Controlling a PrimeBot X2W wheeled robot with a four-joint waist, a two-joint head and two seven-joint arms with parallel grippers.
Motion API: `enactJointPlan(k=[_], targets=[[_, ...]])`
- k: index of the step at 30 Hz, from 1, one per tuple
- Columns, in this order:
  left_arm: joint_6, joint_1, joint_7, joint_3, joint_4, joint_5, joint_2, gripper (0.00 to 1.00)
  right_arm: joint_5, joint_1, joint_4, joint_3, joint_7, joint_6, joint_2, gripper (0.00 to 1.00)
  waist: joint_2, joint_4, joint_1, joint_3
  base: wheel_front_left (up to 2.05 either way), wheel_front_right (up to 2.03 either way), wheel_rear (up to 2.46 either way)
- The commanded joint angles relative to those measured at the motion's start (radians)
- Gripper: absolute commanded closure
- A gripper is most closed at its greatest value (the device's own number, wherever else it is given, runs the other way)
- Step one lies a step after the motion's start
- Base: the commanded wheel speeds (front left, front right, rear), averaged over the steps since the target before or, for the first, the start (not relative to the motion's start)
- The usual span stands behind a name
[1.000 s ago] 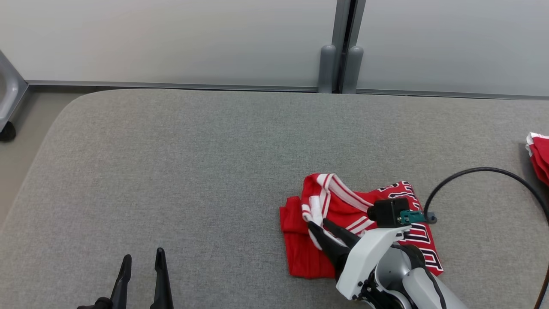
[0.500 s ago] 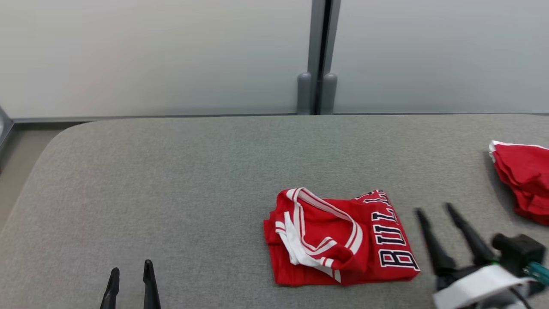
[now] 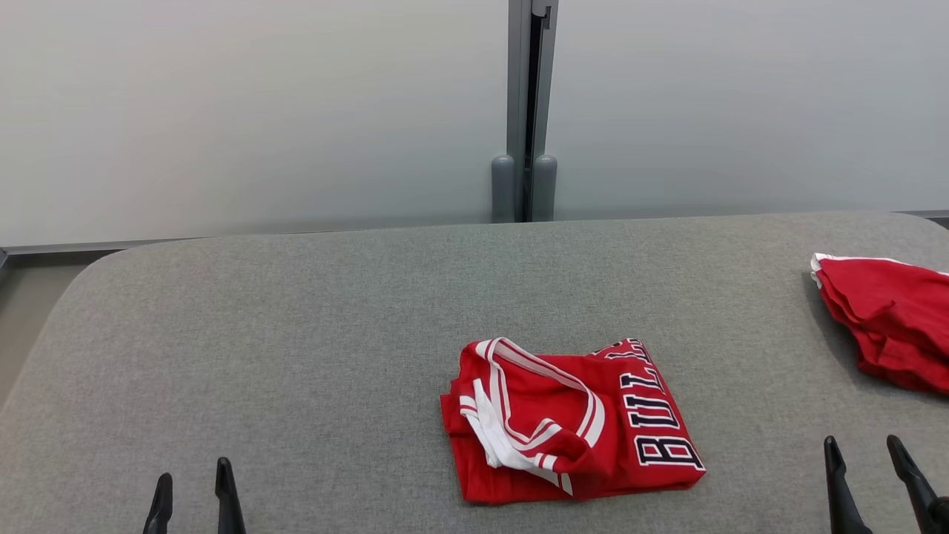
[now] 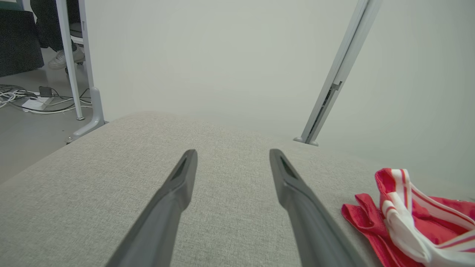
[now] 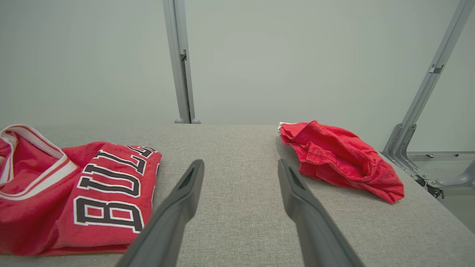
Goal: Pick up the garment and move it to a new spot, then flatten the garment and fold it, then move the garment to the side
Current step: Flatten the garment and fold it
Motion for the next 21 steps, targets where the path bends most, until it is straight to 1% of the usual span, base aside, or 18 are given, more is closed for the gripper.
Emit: enactJointPlan(k=[1,5,10,11,12,13,16,21], targets=[[-0.003,0.013,-0.001,0.008,0.001,0.005,0.004,0.0,-0.006,0.009,0.001,-0.009,-0.005,0.0,0.004,0.0,0.0,0.001,0.0,-0.001,0.0,0.0,0.0],[-0.009,0.008,-0.001,0.02,0.0,0.006,0.004,0.0,-0.011,-0.001,-0.013,-0.004,-0.005,0.0,0.024,0.0,0.0,0.003,0.0,0.002,0.0,0.0,0.0],[-0.013,-0.009,-0.001,0.015,-0.004,0.014,0.004,0.0,-0.015,-0.058,-0.036,0.059,-0.005,0.0,0.025,0.0,0.0,0.015,0.0,0.012,0.0,0.0,0.0],[-0.012,-0.012,-0.001,0.013,-0.006,0.014,0.004,0.0,-0.014,-0.074,-0.03,0.079,-0.005,0.0,0.024,0.55,0.0,0.019,0.0,0.015,0.0,0.0,0.0],[-0.014,-0.015,-0.001,0.01,-0.007,0.016,0.004,0.0,-0.017,-0.09,-0.013,0.103,-0.005,0.0,0.023,0.87,0.0,0.025,0.0,0.019,0.0,0.0,0.0],[-0.015,-0.018,-0.001,0.007,-0.008,0.017,0.004,0.0,-0.017,-0.111,0.005,0.132,-0.005,0.0,0.024,1.0,0.0,0.03,0.0,0.022,0.0,0.0,0.0],[-0.019,-0.027,-0.001,0.0,-0.012,0.02,0.004,0.0,-0.042,-0.184,0.091,0.208,-0.005,0.0,0.029,1.0,0.0,0.043,0.0,0.035,0.0,0.0,0.0],[-0.022,-0.032,-0.001,-0.012,-0.007,0.023,0.004,0.0,-0.068,-0.302,0.233,0.338,-0.005,0.0,0.059,1.0,0.0,0.068,0.0,0.06,0.0,0.0,0.0]])
